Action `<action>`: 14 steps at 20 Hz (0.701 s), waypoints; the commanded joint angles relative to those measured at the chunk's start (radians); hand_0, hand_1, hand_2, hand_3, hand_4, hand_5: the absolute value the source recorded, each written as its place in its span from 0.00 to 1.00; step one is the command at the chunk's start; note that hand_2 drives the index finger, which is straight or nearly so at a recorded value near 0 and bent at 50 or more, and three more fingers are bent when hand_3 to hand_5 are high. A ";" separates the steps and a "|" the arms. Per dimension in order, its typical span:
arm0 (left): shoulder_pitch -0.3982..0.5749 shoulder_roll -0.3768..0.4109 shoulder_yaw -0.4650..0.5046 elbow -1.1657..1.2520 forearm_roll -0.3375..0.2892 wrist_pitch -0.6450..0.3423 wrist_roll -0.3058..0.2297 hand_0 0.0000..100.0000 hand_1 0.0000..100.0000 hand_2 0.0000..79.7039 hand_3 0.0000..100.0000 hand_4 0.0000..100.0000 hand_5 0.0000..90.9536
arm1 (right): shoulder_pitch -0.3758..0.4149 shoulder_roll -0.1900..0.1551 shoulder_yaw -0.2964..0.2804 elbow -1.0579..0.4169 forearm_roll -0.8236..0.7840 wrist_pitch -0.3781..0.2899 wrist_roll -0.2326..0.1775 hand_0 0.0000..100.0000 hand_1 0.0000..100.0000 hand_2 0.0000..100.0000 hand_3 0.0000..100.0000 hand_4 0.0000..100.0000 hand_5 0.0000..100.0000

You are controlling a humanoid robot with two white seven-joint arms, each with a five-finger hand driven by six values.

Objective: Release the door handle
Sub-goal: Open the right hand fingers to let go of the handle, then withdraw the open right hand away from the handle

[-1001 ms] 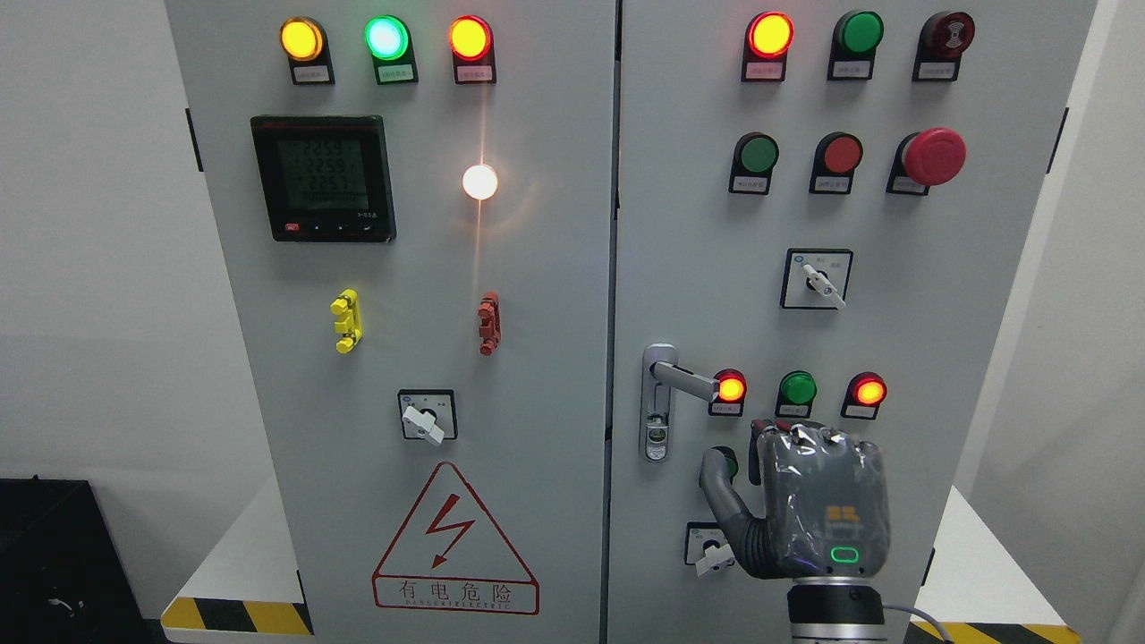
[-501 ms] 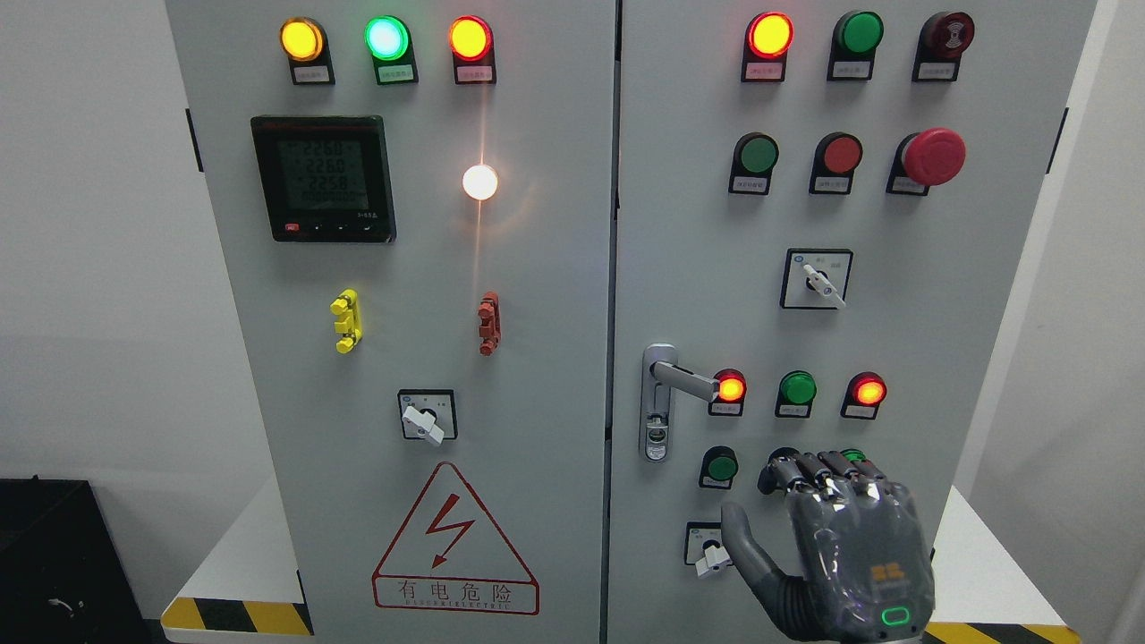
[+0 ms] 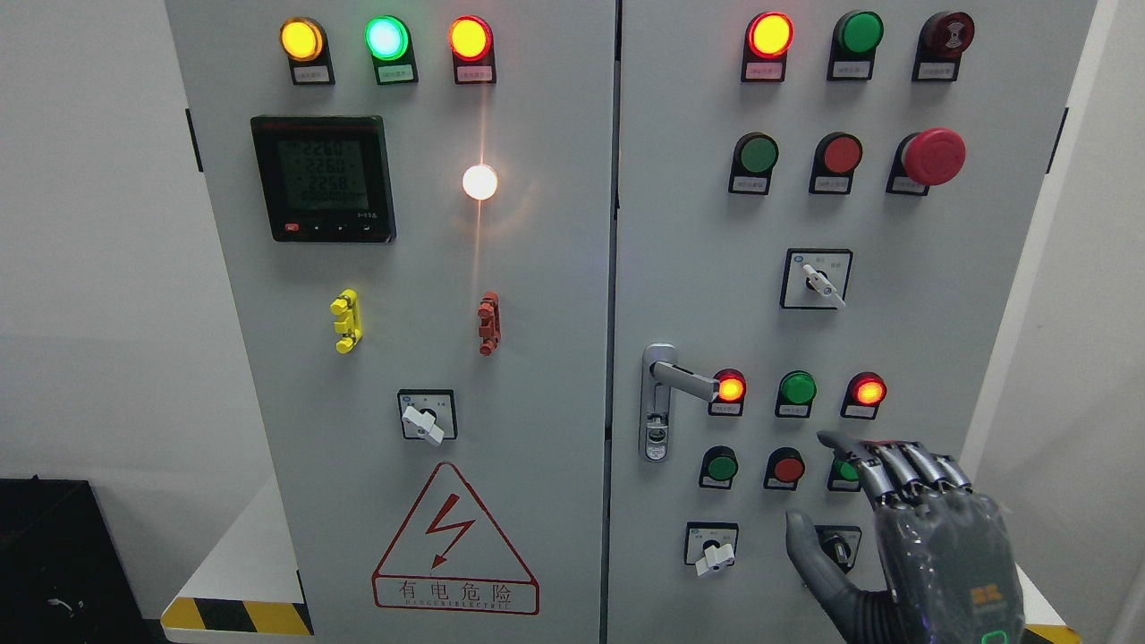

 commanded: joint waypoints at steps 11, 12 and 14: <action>0.017 -0.001 0.000 0.000 0.000 -0.001 0.000 0.12 0.56 0.00 0.00 0.00 0.00 | -0.007 0.017 -0.011 -0.025 -0.040 -0.011 -0.002 0.57 0.30 0.14 0.14 0.15 0.11; 0.017 0.000 0.000 0.000 0.001 -0.001 0.000 0.12 0.56 0.00 0.00 0.00 0.00 | -0.007 0.018 -0.003 -0.025 -0.040 -0.011 -0.002 0.57 0.30 0.14 0.15 0.15 0.12; 0.017 0.000 0.000 0.000 0.000 -0.001 0.000 0.12 0.56 0.00 0.00 0.00 0.00 | -0.007 0.032 0.020 -0.025 -0.040 -0.011 0.000 0.57 0.30 0.14 0.15 0.16 0.12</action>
